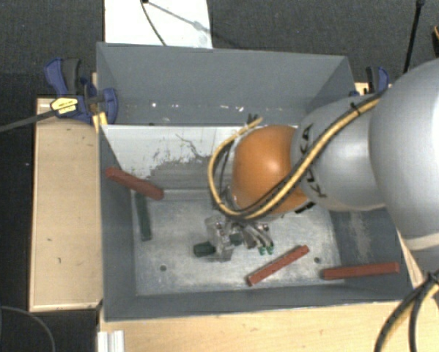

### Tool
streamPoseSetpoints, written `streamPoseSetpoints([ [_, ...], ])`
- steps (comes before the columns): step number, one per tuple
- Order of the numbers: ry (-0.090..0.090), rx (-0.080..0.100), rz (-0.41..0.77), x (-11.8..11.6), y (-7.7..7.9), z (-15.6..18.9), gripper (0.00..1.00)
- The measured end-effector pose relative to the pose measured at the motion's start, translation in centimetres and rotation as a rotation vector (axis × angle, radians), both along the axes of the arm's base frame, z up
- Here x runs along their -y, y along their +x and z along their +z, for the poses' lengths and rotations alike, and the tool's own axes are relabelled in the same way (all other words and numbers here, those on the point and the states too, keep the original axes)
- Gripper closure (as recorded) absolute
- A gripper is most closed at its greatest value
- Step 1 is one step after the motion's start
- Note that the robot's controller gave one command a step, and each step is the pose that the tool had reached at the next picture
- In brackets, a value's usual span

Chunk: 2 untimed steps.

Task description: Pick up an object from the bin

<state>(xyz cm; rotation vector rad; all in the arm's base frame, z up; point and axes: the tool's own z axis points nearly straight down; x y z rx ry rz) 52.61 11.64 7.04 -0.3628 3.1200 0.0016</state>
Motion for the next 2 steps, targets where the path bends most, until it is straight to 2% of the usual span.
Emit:
streamPoseSetpoints([
  [1, 0.001, 0.01, -0.071, 2.0, 0.3, 14.7, 1.0],
  [2, -0.002, 0.0, -0.1, 5.8, -0.6, 14.7, 1.0],
])
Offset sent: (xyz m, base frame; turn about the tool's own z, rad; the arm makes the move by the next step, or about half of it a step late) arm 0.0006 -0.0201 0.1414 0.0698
